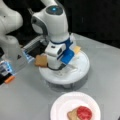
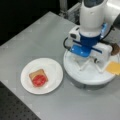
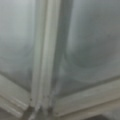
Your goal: Ingredient selection for cheeseburger or sandwich
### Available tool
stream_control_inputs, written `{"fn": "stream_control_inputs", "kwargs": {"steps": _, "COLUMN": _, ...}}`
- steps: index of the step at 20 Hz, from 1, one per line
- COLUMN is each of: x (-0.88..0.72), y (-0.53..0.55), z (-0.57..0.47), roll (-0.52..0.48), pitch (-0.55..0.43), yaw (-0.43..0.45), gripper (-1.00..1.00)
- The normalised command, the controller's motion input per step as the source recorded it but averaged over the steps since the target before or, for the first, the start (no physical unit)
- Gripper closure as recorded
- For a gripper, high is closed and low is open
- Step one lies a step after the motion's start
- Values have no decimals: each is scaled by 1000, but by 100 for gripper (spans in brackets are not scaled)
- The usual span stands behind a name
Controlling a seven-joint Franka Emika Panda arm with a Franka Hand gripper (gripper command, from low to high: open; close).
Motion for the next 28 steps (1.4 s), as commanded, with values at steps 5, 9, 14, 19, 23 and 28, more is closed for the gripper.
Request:
{"fn": "stream_control_inputs", "kwargs": {"steps": 5, "x": -598, "y": 6, "z": -1000, "roll": 8, "pitch": -377, "yaw": 211, "gripper": -100}}
{"fn": "stream_control_inputs", "kwargs": {"steps": 9, "x": -577, "y": 19, "z": -1000, "roll": -35, "pitch": -339, "yaw": 318, "gripper": -100}}
{"fn": "stream_control_inputs", "kwargs": {"steps": 14, "x": -572, "y": 33, "z": -1000, "roll": -41, "pitch": -263, "yaw": 276, "gripper": -100}}
{"fn": "stream_control_inputs", "kwargs": {"steps": 19, "x": -597, "y": 72, "z": -1000, "roll": -41, "pitch": -239, "yaw": 142, "gripper": -100}}
{"fn": "stream_control_inputs", "kwargs": {"steps": 23, "x": -617, "y": 110, "z": -1000, "roll": -81, "pitch": -218, "yaw": 185, "gripper": -100}}
{"fn": "stream_control_inputs", "kwargs": {"steps": 28, "x": -643, "y": 213, "z": -1000, "roll": -81, "pitch": -205, "yaw": 122, "gripper": -100}}
